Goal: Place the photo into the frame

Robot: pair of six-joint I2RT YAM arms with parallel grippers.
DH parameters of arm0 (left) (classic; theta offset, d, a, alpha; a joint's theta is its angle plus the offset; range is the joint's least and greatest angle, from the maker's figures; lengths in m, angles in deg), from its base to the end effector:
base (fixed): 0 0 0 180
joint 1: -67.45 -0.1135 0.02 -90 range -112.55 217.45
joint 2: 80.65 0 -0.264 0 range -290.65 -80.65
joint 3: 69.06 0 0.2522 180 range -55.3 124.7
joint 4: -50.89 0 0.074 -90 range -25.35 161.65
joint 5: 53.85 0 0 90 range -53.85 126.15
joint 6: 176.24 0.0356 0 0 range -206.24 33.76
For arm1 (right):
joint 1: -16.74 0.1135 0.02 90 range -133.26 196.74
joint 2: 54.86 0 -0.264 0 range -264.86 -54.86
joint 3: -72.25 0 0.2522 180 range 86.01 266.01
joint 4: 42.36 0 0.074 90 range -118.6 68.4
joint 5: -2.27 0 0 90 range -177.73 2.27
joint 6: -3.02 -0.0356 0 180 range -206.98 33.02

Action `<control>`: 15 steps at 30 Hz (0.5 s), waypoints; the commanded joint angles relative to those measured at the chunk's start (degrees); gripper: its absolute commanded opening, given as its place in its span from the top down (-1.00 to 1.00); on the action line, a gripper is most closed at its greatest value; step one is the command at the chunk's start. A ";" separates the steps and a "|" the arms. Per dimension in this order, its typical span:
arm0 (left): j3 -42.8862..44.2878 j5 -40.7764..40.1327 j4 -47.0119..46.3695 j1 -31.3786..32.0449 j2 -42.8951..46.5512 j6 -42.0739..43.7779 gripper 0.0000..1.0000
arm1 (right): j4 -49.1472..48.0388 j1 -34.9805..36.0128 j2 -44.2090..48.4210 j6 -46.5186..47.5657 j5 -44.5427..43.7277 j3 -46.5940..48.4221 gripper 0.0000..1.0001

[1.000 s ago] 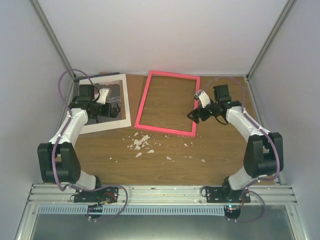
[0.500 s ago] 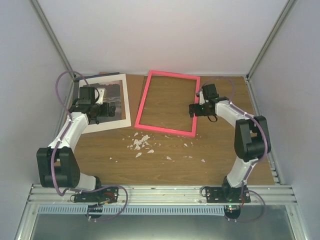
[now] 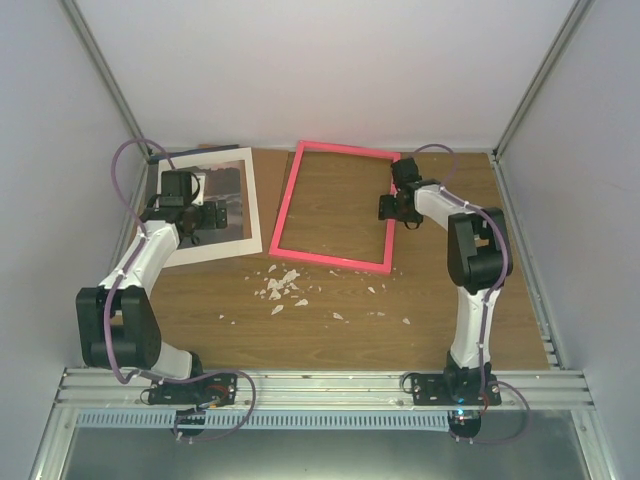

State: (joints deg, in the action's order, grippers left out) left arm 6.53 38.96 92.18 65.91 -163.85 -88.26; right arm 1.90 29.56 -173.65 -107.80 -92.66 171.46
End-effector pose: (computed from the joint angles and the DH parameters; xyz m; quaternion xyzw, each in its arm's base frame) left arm 0.3107 0.0066 0.2597 -0.0205 0.9359 -0.0244 0.3508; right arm 0.4229 0.0931 0.1621 0.0776 0.9701 0.0253 0.2286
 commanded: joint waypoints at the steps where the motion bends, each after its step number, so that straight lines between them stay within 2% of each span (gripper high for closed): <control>1: 1.29 -2.00 -3.31 0.44 -0.72 -0.84 -0.98 | 1.75 0.69 -3.60 -2.85 -2.81 3.16 -0.48; 7: 1.12 -2.06 -3.44 0.44 -1.23 -1.26 -0.98 | 2.50 0.48 -6.59 -4.02 -4.97 5.89 -0.22; 15: 1.51 -3.53 -3.76 0.56 -1.85 -2.08 -0.98 | 3.66 -0.33 -7.87 -5.22 -4.42 6.70 0.26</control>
State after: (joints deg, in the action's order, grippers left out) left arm 6.53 37.47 91.77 65.93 -165.09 -89.27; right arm 3.65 29.63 -179.74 -111.64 -96.31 177.32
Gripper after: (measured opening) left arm 0.990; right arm 0.421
